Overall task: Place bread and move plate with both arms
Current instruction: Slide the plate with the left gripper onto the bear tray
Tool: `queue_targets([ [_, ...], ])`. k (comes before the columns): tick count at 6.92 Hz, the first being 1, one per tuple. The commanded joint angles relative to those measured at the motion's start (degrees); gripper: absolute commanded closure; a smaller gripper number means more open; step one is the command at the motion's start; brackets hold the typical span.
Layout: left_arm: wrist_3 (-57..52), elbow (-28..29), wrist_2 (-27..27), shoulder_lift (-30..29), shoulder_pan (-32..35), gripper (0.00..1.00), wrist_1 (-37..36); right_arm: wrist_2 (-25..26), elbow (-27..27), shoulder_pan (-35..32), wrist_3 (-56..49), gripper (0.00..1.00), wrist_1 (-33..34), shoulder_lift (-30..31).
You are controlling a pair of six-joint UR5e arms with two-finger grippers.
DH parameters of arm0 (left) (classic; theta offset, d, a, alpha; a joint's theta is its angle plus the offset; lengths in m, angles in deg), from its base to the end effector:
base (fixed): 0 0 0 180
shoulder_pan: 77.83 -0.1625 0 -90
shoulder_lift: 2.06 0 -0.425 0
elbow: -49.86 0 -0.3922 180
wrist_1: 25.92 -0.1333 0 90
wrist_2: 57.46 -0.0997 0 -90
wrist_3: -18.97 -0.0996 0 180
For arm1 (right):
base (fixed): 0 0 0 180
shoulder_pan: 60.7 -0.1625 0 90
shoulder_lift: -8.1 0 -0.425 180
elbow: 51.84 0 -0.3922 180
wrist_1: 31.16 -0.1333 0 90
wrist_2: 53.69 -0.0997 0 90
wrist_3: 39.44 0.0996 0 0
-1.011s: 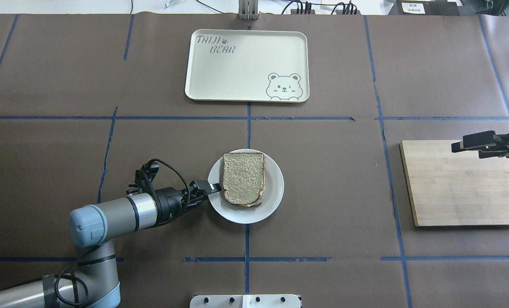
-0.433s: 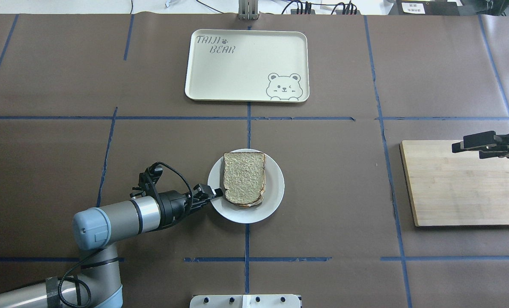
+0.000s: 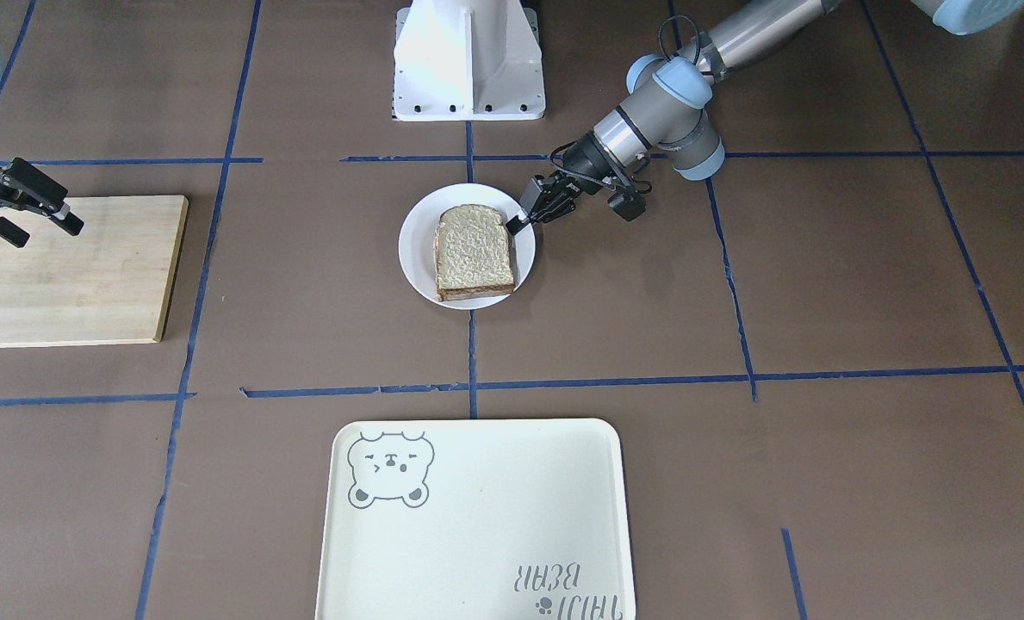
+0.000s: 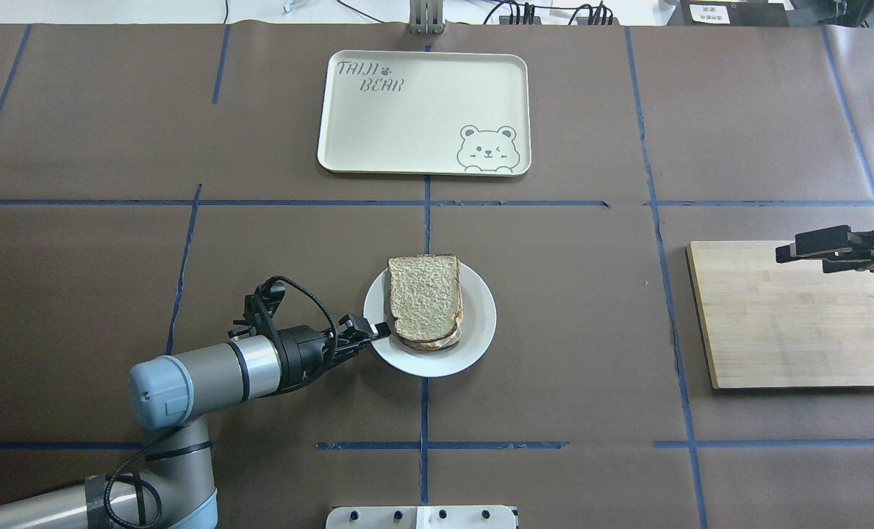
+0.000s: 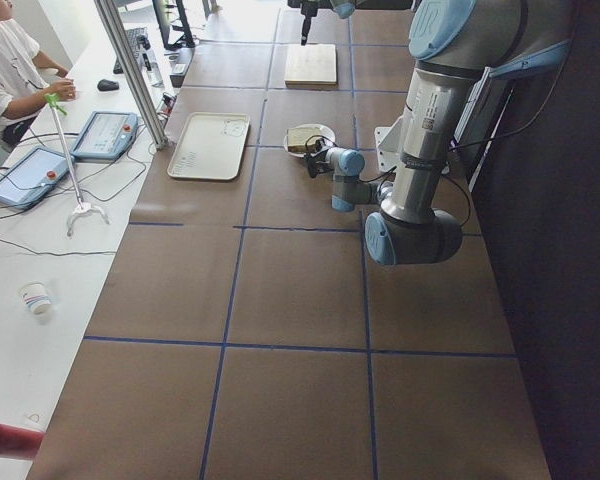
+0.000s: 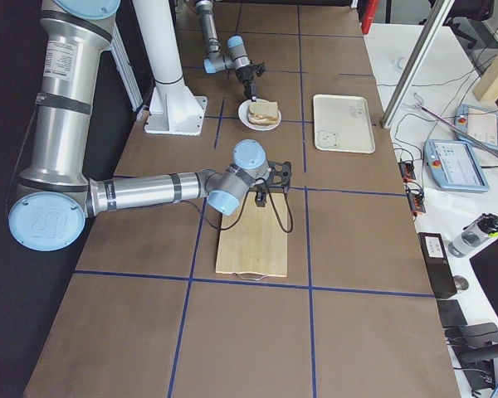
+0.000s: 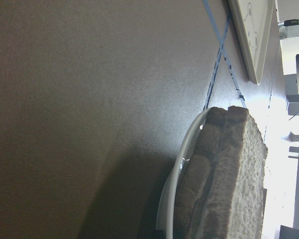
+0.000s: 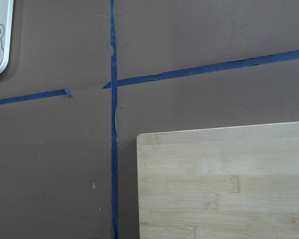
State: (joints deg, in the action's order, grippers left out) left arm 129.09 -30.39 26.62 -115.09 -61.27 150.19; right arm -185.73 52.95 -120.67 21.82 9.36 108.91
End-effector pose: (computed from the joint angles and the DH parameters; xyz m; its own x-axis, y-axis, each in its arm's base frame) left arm 0.5624 -0.3170 0.3490 -0.2779 -0.2743 -0.9206 0.3040 0.8840 -0.3552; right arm -0.1577 -0.4059 0.5167 0.4410 0.0493 0.8962 -0.1844 0.9822 0.0367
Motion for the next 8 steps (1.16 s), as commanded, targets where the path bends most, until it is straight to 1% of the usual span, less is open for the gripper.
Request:
queue_targets([
  [1,0.1,-0.5,-1.6,-1.2,1.4,0.93,1.3,0.0,0.0,0.0,0.0,0.0,0.0,0.0],
  [3,0.6,-0.2,-1.6,-3.3,6.5,0.93,1.0,0.1,0.1,-0.1,-0.1,0.0,0.0,0.2],
  [4,2.2,1.4,-1.5,-3.7,9.0,0.93,0.6,-0.1,0.1,-0.1,-0.1,0.0,-0.3,0.7],
  [5,2.5,6.5,-1.5,-7.7,11.0,0.93,0.5,-0.1,0.1,-0.2,-0.1,0.0,-0.4,0.7],
  [6,3.9,14.7,-1.5,-13.0,12.3,0.93,0.5,-0.1,0.4,-0.2,-0.1,0.0,-0.5,1.2],
  [7,5.9,21.4,-1.4,-18.6,14.3,0.93,0.5,-0.1,1.6,-0.1,-0.1,0.0,-0.5,2.1],
  [8,8.3,28.8,-1.3,-24.0,15.9,0.93,0.3,-0.1,1.7,-0.2,-0.1,0.0,-0.5,2.3],
])
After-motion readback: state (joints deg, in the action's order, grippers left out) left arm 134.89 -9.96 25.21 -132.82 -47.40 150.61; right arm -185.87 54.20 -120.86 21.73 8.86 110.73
